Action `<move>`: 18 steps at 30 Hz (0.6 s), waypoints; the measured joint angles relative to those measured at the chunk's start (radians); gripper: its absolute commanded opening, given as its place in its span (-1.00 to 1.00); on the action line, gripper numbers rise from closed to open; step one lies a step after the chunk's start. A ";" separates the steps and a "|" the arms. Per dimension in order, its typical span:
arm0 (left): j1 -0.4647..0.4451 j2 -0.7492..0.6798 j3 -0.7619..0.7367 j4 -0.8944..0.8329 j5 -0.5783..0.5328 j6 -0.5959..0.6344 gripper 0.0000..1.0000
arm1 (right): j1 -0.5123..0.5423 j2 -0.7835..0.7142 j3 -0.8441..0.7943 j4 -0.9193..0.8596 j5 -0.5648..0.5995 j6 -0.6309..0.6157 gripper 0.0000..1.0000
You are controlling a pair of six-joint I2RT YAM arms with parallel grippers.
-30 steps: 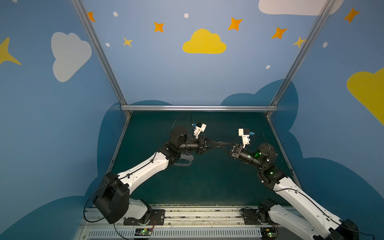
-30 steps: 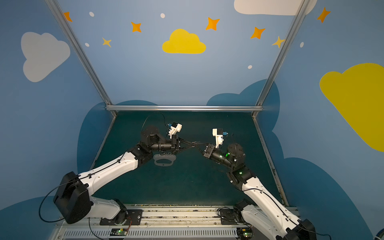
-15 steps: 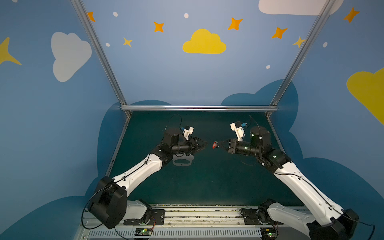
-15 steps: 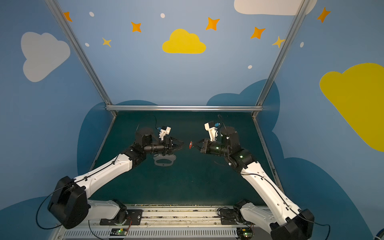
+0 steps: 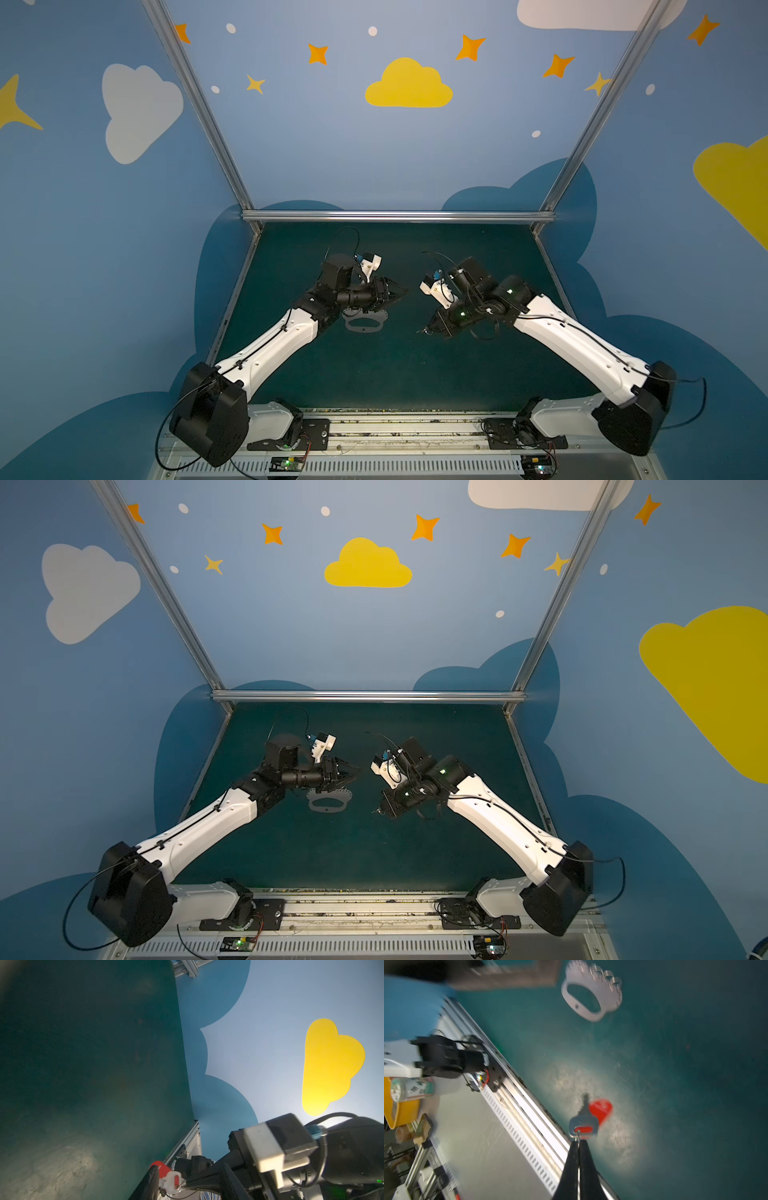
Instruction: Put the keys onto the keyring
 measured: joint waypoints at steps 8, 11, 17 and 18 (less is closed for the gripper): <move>-0.047 -0.037 0.039 -0.007 0.128 0.068 -0.11 | -0.003 -0.190 -0.076 0.188 -0.131 -0.037 -0.95; -0.064 -0.050 0.060 0.002 0.167 0.076 -0.17 | -0.012 -0.211 -0.093 0.244 -0.166 -0.035 -0.95; -0.074 -0.066 0.063 0.039 0.229 0.072 -0.25 | -0.050 -0.241 -0.137 0.338 -0.212 -0.004 -0.96; -0.074 -0.069 0.063 0.034 0.233 0.074 -0.26 | -0.057 -0.247 -0.145 0.352 -0.219 0.006 -0.95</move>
